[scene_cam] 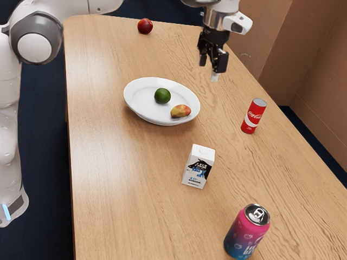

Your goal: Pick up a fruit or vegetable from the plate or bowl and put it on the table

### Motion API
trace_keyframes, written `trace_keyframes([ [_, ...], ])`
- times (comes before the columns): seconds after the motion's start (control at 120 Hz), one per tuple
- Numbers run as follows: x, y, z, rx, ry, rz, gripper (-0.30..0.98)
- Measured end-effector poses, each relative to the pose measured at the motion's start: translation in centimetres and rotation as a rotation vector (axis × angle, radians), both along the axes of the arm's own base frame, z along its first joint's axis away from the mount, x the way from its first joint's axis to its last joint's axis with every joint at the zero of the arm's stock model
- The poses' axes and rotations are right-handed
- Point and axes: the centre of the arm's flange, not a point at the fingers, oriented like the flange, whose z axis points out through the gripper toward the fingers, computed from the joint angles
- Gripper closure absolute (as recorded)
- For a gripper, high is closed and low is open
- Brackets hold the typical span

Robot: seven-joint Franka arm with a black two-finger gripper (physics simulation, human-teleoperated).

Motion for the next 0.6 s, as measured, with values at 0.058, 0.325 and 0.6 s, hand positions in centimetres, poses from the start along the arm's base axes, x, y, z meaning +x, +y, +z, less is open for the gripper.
trace_keyframes([
  [0.058, -0.1, -0.3, 0.1, 0.001, 0.0, -0.006, 0.0],
  [0.325, 0.1, 3.4, -6.7, 0.066, 0.13, 0.056, 0.0],
  [0.6, 0.4, 2.1, -8.6, 0.12, 0.137, -0.085, 0.0],
])
